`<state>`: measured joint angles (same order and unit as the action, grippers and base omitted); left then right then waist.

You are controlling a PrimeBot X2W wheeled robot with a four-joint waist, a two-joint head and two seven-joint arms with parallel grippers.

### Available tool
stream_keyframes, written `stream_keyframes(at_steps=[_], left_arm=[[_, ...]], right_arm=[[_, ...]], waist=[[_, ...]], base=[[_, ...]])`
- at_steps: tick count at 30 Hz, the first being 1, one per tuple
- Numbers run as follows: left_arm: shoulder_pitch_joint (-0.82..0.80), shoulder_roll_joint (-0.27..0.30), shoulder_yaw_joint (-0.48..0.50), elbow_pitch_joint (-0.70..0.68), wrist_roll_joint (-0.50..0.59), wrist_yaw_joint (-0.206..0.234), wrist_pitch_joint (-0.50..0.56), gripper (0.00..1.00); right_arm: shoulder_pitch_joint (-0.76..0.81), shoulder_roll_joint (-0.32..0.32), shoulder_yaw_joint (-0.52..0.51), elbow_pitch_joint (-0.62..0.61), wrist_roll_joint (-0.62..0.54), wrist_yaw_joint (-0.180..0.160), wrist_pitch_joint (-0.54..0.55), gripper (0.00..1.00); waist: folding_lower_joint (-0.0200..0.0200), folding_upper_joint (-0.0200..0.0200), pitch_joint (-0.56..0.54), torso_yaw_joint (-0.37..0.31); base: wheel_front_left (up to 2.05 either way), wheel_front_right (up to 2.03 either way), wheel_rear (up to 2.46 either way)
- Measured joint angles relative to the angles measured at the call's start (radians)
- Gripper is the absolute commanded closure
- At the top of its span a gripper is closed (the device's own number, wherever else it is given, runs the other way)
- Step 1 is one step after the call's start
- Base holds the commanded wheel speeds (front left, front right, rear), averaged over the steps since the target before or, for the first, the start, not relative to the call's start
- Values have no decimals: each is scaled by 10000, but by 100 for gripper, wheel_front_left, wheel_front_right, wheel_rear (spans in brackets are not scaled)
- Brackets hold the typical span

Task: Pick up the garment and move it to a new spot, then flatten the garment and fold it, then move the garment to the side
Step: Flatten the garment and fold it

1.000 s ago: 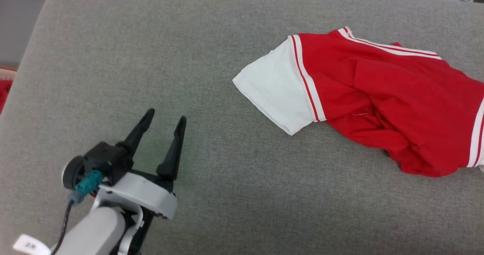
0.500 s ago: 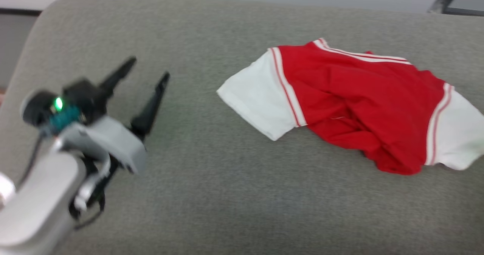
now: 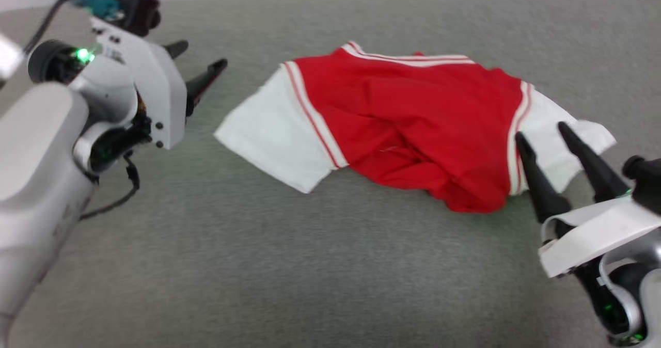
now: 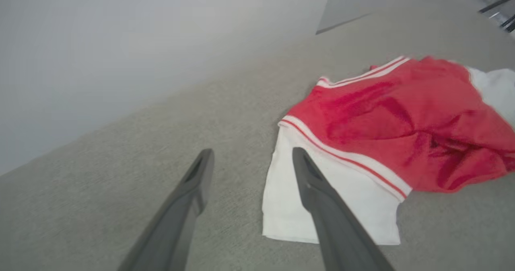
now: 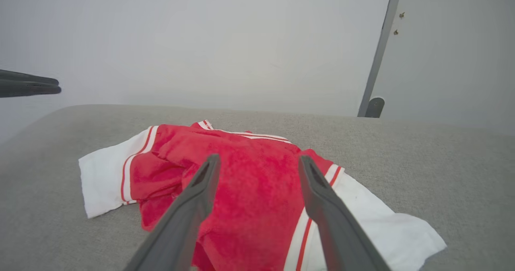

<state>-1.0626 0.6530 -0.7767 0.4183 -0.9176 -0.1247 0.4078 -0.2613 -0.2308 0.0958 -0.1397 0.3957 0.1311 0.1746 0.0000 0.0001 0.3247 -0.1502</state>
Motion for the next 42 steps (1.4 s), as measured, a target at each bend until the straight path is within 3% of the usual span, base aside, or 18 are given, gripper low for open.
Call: stream_keyframes(at_steps=[2,5,11,23,35,36,37,39,42], left_arm=[[-505,6,-552,387,-153,-33,706,0],[-924,86,-1120,742,-1241,-35,1791,0],[-1778,621,-2017,1411,-2029,-40,2978,0],[-2660,809,-2454,1599,-3827,-25,3793,0],[-3004,848,-3323,807,-4149,8,4351,0],[-3057,848,-3419,800,-4098,6,4349,18],[-3107,853,-3521,775,-4013,6,4328,56],[-3147,880,-3638,777,-3981,6,4215,100],[-3238,905,-3760,807,-4036,6,4080,100]], right_arm=[[45,130,148,-142,-10,0,-73,0],[35,270,387,-309,-36,0,-163,0],[-38,458,644,-403,-174,0,-353,0],[-268,548,593,-23,-146,0,-619,0],[-365,577,481,-29,-138,0,-644,0],[-374,575,479,-31,-109,0,-639,0],[-381,569,483,-33,-42,0,-598,0],[-460,497,529,-25,35,0,-497,0],[-925,94,782,94,192,0,0,0]], waist=[[0,0,190,-232],[0,0,529,-569],[1,0,1234,-1234],[0,0,2160,-1987],[0,0,2278,-1925],[0,0,2292,-1930],[0,-1,2305,-1938],[0,0,2332,-1950],[0,0,2379,-1950]], base=[[0,0,0],[0,0,0],[0,0,0],[0,0,0],[0,0,0],[0,0,0],[0,0,0],[0,0,0],[0,0,0]])
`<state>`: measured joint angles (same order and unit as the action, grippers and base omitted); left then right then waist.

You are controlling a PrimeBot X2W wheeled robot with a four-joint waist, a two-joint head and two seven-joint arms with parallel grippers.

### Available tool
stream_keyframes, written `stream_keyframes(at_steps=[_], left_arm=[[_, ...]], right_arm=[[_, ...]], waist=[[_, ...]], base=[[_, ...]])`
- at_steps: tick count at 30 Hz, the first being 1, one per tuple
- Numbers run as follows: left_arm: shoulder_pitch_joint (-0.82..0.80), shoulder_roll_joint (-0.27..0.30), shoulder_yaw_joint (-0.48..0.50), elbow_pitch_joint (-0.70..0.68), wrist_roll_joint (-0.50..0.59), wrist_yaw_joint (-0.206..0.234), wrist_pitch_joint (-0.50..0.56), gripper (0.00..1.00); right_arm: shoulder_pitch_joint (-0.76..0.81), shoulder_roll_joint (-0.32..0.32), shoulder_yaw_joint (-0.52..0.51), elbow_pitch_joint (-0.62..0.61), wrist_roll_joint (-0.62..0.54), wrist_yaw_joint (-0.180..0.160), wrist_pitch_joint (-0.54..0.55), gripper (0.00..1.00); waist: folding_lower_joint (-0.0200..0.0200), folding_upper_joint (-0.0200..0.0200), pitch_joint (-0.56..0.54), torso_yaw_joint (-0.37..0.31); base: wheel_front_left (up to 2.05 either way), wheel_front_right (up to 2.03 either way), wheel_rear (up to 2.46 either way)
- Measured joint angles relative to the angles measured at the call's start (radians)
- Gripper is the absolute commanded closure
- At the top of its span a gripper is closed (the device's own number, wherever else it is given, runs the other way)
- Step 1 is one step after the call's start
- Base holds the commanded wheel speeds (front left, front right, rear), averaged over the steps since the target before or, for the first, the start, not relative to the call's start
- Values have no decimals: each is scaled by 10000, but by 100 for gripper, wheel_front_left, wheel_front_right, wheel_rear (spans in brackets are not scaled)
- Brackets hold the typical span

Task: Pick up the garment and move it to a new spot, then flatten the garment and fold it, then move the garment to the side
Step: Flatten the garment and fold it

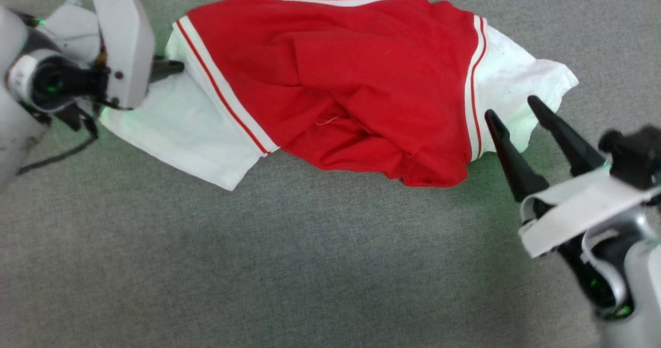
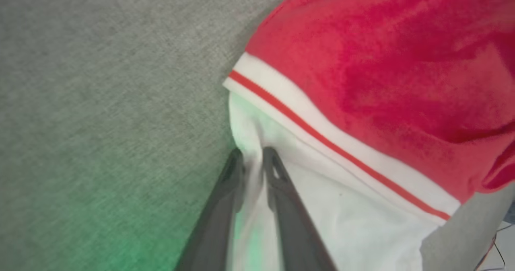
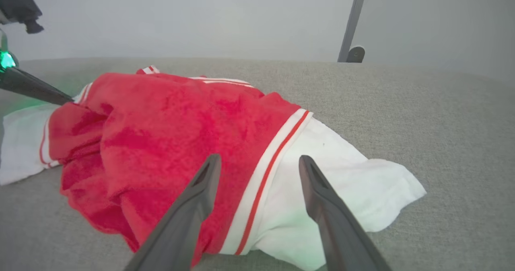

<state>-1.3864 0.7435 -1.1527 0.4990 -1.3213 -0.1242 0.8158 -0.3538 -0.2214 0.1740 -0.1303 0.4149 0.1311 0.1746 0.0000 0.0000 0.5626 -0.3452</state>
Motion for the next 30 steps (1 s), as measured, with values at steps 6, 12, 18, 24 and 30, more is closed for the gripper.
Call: stream_keyframes(at_steps=[6,12,18,24,30], left_arm=[[-126,-259,-253,-73,-153,-6,-337,100],[-326,-535,-493,-278,-194,-4,-633,100],[-506,-819,-673,-466,-347,-6,-911,100],[-581,-978,-794,-608,-397,-35,-1097,100],[-586,-1099,-941,-635,-433,-35,-1185,100]], right_arm=[[-1737,-1553,596,861,786,0,1971,0],[-3896,-2761,1045,2550,1620,0,4096,0],[-5373,-3381,1666,4405,2056,0,5141,0],[-5859,-3664,2750,4963,3101,-10,5777,0],[-6113,-3956,3482,5202,3356,-12,5622,34]], waist=[[0,0,80,204],[0,0,190,599],[0,0,345,1053],[0,0,427,1342],[0,0,346,1378]], base=[[0,0,0],[0,0,0],[0,0,0],[0,0,0],[0,0,0]])
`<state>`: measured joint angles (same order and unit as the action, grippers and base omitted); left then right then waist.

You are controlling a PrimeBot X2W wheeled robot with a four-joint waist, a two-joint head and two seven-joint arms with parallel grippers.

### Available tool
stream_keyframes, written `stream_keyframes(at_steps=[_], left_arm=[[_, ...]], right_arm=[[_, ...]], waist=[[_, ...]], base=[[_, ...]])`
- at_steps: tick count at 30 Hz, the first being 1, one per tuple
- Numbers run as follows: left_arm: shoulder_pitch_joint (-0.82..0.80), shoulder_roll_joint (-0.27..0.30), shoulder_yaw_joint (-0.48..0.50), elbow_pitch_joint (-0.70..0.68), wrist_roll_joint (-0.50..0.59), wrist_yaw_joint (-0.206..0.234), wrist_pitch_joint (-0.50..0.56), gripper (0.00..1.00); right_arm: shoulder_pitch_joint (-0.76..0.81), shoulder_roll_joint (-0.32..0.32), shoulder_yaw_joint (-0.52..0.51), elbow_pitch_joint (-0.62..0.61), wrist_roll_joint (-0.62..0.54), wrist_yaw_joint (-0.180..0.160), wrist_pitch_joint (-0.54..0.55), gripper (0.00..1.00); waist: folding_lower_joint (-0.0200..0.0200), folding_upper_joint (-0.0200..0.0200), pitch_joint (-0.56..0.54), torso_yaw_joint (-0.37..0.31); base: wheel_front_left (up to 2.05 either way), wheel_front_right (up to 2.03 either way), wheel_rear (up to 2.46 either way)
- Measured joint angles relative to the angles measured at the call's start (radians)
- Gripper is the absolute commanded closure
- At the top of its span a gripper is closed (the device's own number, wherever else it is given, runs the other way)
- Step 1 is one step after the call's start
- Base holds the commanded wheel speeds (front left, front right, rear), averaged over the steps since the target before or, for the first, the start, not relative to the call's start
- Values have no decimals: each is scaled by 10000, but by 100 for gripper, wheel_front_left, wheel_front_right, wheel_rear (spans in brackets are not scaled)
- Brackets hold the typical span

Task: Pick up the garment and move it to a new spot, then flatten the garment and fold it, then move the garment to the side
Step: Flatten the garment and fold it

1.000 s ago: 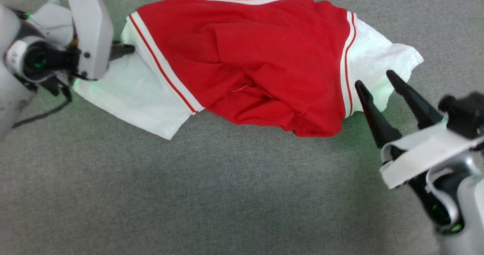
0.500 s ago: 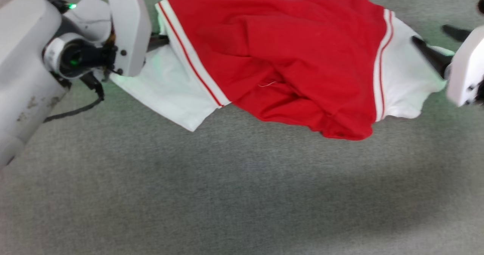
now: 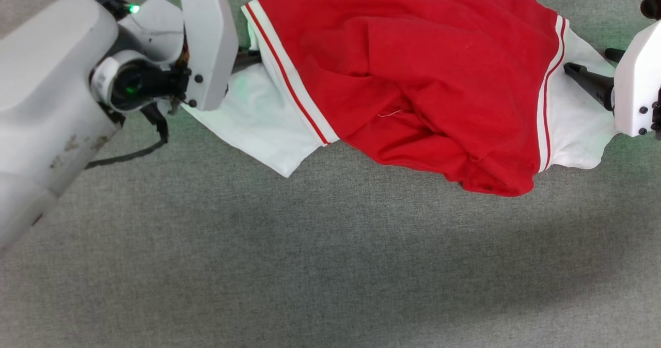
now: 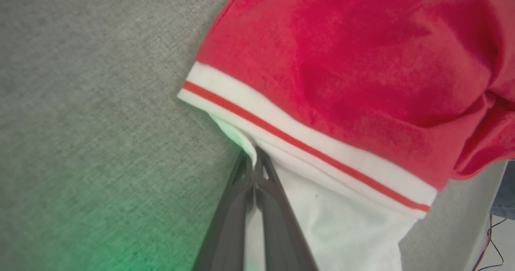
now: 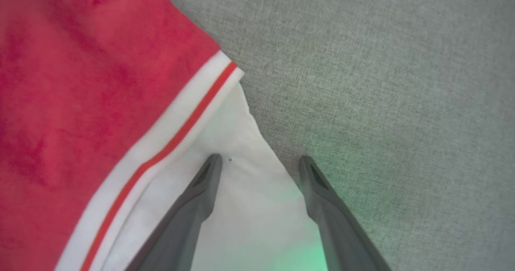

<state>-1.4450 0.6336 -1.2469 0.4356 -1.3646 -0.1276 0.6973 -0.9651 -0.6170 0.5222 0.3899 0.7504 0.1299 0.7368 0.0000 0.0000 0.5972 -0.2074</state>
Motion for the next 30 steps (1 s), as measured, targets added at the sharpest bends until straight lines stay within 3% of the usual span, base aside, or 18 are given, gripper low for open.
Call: stream_keyframes(at_steps=[2,9,19,25,30], left_arm=[[13,-56,-40,10,-36,0,-54,100],[384,-351,-167,188,-362,0,-1047,100],[803,-546,71,656,-738,-13,-3758,100],[470,-662,454,1841,-272,-15,-5977,100],[-347,-1131,1055,3557,-56,-40,-7741,100]], right_arm=[[-82,-29,182,132,65,2,-107,100],[-151,52,360,886,167,15,-1267,100],[-686,98,-431,2355,-184,13,-2826,100],[-1637,700,-1536,3534,-851,13,-4454,100],[-3199,1599,-2798,4880,-1461,17,-6004,100]], waist=[[0,0,-31,19],[0,0,-369,148],[0,0,-1586,582],[0,0,-2127,1045],[0,0,-2183,1407]], base=[[0,0,0],[0,0,0],[0,0,0],[0,0,0],[0,0,0]])
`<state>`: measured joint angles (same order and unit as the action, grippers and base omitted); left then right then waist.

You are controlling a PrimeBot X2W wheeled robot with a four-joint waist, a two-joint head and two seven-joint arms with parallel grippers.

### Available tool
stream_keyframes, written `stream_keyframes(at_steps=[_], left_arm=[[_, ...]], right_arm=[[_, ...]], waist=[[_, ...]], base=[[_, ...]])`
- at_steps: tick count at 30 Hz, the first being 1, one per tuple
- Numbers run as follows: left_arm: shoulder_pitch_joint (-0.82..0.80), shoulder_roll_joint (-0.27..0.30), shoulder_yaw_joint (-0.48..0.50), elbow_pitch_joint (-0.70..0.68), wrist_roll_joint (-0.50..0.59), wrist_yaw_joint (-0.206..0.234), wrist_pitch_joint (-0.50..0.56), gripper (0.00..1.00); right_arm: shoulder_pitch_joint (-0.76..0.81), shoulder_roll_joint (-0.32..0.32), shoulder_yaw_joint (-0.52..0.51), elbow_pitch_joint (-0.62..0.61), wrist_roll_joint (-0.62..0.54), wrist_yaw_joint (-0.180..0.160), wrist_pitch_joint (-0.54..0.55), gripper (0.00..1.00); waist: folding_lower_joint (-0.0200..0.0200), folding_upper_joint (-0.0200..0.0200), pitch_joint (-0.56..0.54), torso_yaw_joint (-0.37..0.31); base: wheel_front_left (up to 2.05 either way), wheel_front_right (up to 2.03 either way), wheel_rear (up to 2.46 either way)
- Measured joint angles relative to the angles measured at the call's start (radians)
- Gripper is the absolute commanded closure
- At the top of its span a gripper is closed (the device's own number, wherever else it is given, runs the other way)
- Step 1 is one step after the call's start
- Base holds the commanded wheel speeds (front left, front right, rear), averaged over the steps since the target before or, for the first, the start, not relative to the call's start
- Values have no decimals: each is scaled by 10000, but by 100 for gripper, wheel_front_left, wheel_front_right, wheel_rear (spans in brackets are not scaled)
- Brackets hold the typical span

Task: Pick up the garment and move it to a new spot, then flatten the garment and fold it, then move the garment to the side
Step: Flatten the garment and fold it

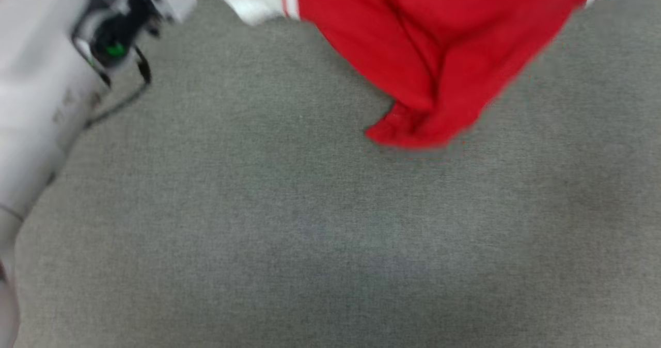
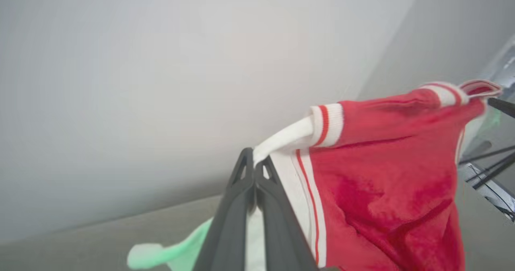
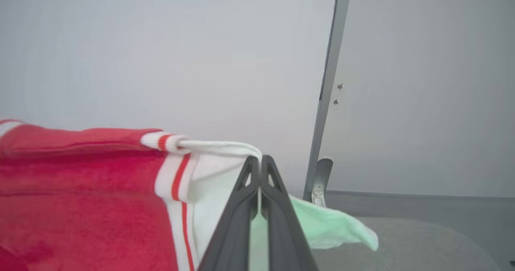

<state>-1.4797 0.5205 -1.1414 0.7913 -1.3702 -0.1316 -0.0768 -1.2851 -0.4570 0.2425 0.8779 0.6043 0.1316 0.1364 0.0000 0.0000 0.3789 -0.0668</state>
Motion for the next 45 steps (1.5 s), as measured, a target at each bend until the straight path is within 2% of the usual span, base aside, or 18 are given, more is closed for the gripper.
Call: stream_keyframes(at_steps=[6,11,16,21,24,27,31,37,40,45], left_arm=[[-1458,-765,690,1981,194,-2,-1475,100],[-2836,-1070,1313,2978,589,81,-1810,100],[-3637,-1114,2485,2964,1659,100,-1831,100],[-3351,-1267,3515,2909,2451,88,-1829,100],[-2829,-1400,3854,2842,2778,61,-1831,100],[-1868,-1515,4096,2575,2529,2,-1833,100],[-65,-1340,3563,1028,1745,0,-1687,100],[2941,-217,2796,-1283,606,6,-1530,100],[4204,282,2650,-2293,151,4,-1636,100],[6205,1049,2489,-3712,-100,4,-1789,100]], right_arm=[[-2372,612,-1313,1415,-957,12,-1854,100],[-3938,894,-1967,2345,-1615,31,-2815,100],[-4730,972,-2224,2934,-1906,40,-3273,100],[-4925,1047,-2326,3327,-1910,40,-3421,100],[-4850,1045,-2052,3290,-1858,40,-3432,100],[-4015,1095,-1402,2863,-1676,35,-3312,100],[-2082,913,-692,1776,-397,0,-2708,100],[1767,-123,644,-1241,1657,-2,-1335,100],[3626,-817,815,-2871,2652,-2,-614,100],[6350,-1781,725,-5302,3321,-2,426,100]], waist=[[1,0,350,133],[0,0,643,192],[0,0,894,251],[0,0,1045,290],[0,0,1023,341],[0,0,870,385],[0,0,521,414],[0,0,-157,414],[0,0,-502,386],[0,0,-1007,320]], base=[[0,0,0],[0,0,0],[0,0,0],[0,0,0],[0,0,0],[0,0,0],[0,0,0],[0,0,0],[0,0,0],[0,0,0]])
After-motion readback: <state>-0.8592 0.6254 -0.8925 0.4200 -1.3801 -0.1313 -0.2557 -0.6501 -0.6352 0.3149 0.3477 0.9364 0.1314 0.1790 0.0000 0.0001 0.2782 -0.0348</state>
